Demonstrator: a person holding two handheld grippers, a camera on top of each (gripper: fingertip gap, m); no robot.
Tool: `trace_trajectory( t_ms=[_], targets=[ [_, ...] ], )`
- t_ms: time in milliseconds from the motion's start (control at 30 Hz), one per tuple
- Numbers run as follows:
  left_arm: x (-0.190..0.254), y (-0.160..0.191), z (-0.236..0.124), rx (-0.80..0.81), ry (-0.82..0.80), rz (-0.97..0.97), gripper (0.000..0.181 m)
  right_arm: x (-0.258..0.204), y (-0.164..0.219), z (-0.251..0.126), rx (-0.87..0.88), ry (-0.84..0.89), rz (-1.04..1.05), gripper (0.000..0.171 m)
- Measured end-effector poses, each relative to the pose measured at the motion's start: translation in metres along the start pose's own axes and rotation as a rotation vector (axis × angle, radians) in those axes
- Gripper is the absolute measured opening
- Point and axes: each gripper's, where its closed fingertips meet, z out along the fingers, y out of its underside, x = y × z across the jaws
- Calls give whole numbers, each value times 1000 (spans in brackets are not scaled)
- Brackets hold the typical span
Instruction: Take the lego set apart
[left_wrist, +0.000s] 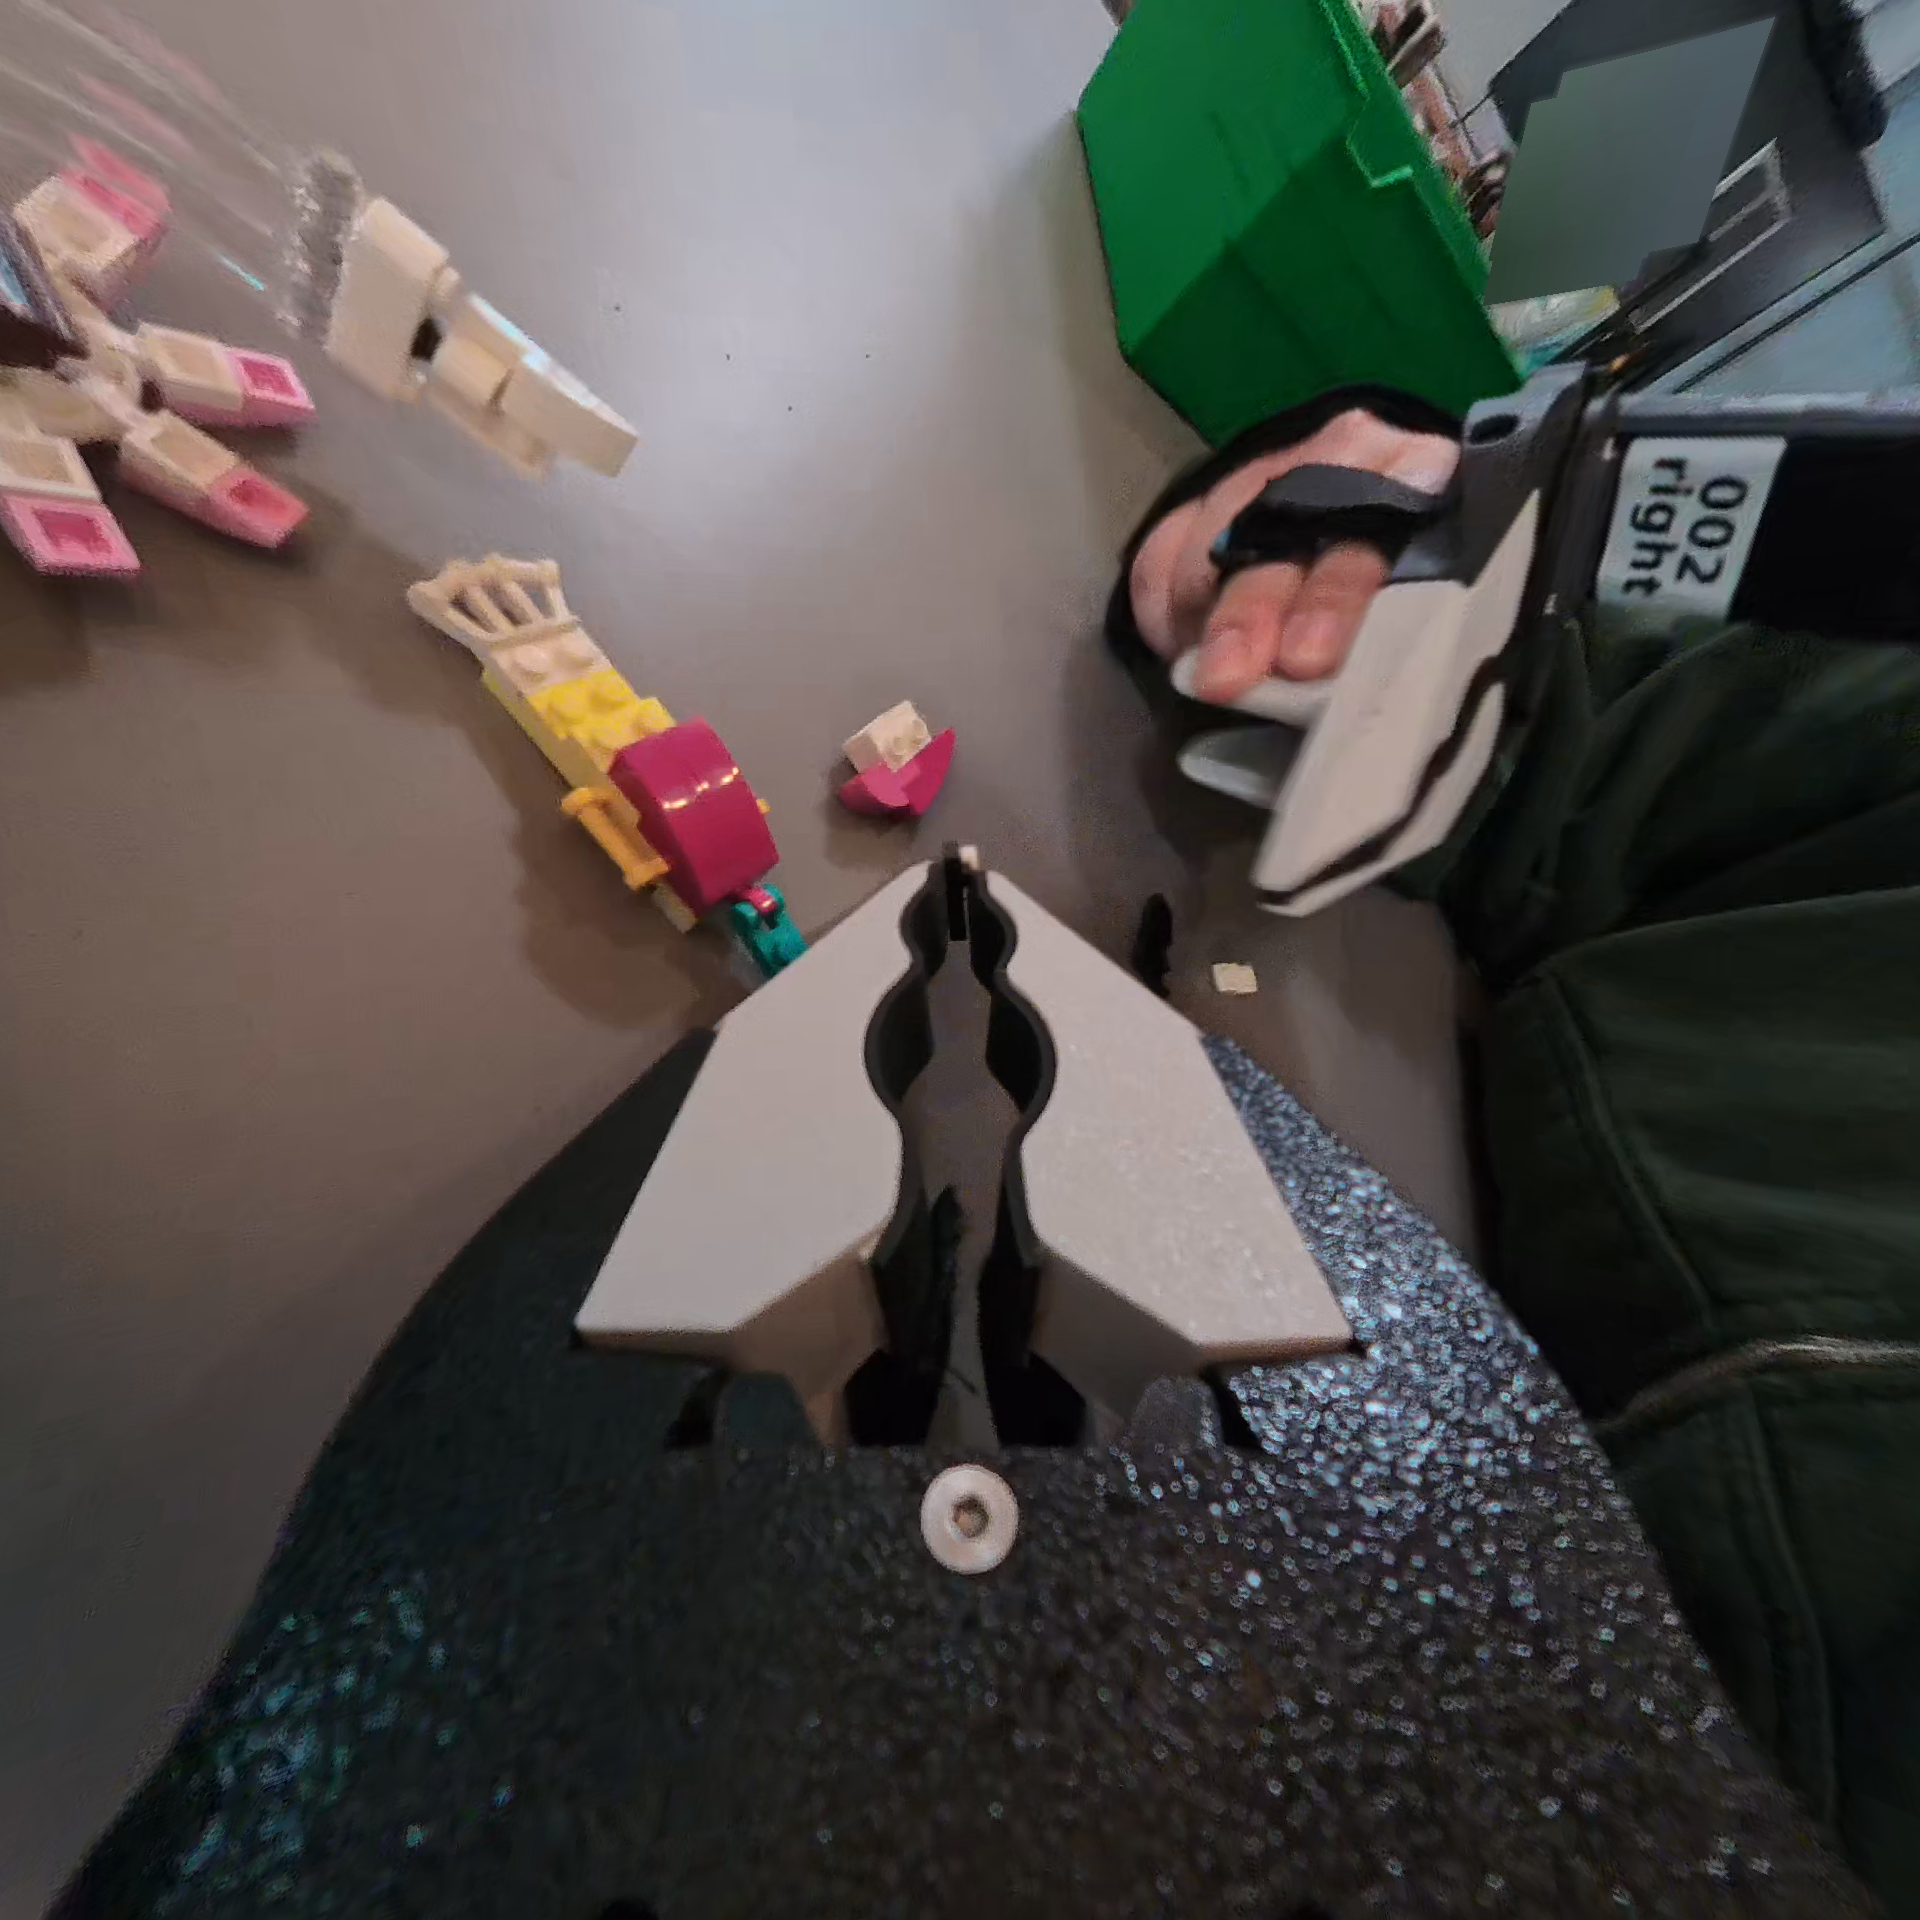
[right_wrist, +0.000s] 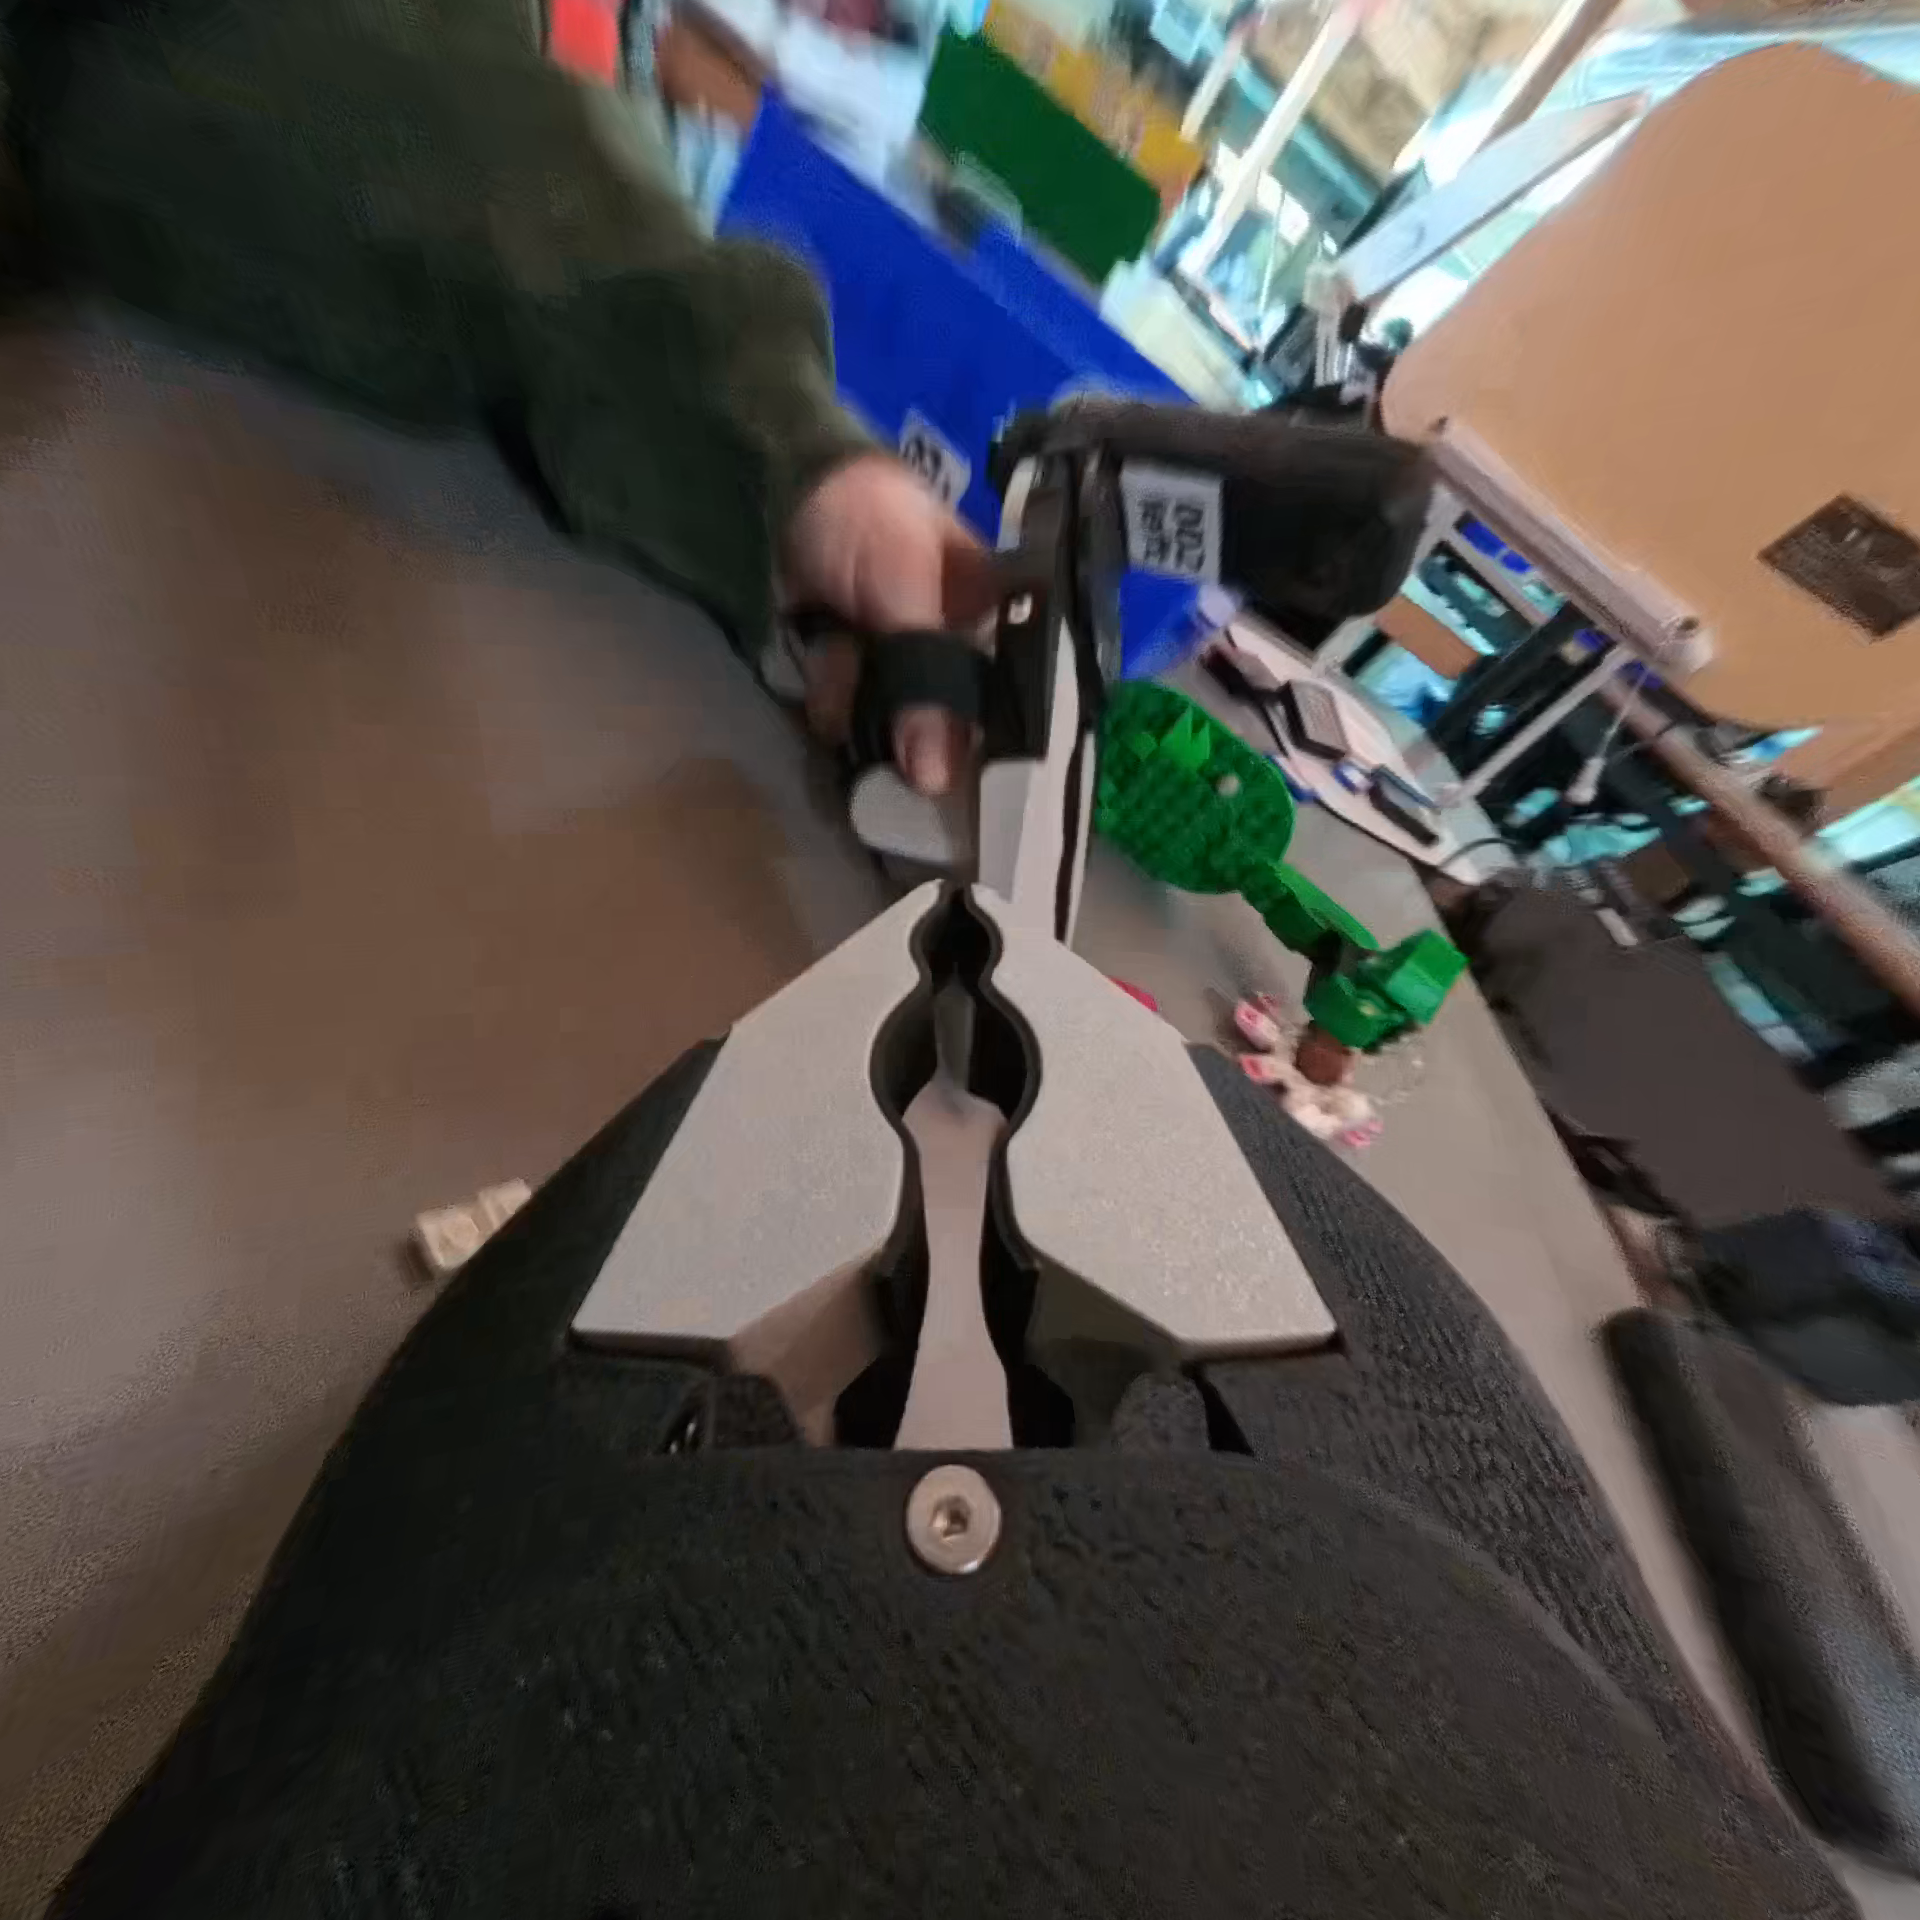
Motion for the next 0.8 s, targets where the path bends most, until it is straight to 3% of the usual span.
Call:
trace_trajectory(
  t_ms=[200,267,367,700,800],
  targets=[
    [5,0,1,-1,50,-19,3,6,15,7,-96,49,-33,1],
    [7,1,1,-9,65,-22,3,12,24,10,-158,87,-52,8],
    [10,3,2,-21,82,-18,3,4,40,17,-268,43,-100,9],
    [9,6,3,-45,75,-21,2,0,43,17,-332,29,-47,4],
    [14,2,1,-17,104,-2,2,2,37,11,-274,26,-14,2]
  ],
)
